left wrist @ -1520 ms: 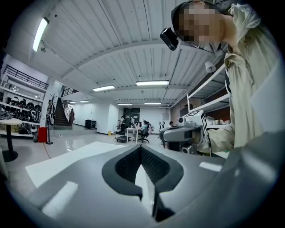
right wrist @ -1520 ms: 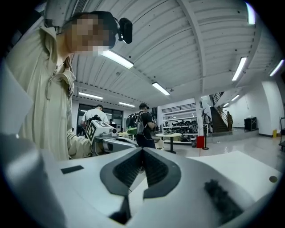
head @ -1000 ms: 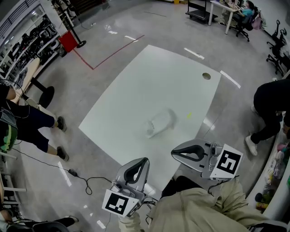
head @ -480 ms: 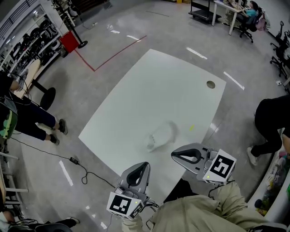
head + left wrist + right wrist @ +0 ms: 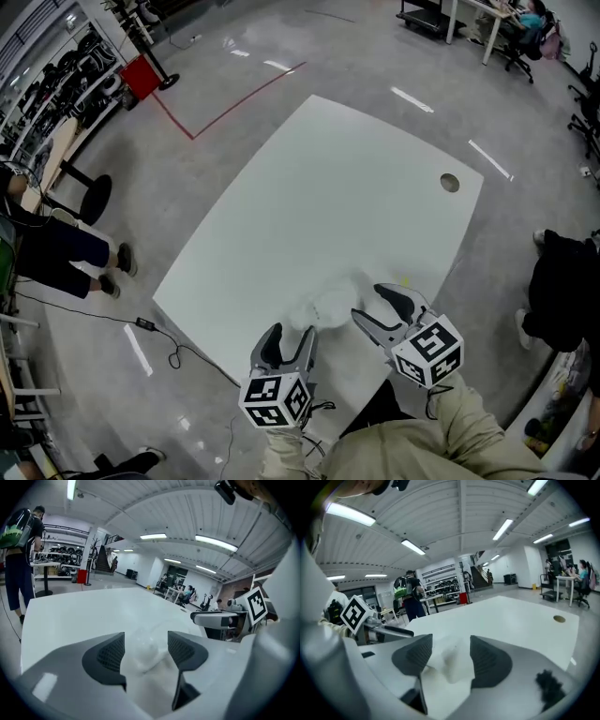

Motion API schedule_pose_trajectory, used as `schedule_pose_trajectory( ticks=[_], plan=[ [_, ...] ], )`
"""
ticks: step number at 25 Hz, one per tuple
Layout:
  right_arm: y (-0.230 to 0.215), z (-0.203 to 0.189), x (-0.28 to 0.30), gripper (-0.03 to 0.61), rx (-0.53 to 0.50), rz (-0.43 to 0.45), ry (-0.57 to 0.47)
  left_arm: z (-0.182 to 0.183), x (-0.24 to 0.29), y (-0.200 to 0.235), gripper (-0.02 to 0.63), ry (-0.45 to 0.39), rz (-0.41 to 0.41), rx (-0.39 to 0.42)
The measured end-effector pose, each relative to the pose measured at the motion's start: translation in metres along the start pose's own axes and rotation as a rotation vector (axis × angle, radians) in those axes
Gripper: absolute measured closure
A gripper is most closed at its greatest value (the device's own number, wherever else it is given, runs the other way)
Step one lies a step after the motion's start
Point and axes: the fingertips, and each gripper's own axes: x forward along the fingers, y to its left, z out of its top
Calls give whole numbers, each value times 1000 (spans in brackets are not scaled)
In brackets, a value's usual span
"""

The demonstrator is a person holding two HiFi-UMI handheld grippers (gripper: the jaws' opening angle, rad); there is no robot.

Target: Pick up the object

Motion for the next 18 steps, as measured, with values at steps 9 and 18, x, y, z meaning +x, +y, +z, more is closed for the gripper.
schedule_pose_trajectory(
  ticks=[9, 18],
  plan=[
    [-12, -8, 39, 311, 129, -23, 55, -17, 45, 14, 319, 117, 141, -4],
    [-9, -18, 66, 311, 95, -103, 126, -15, 60, 18, 305, 109, 144, -118]
  ],
)
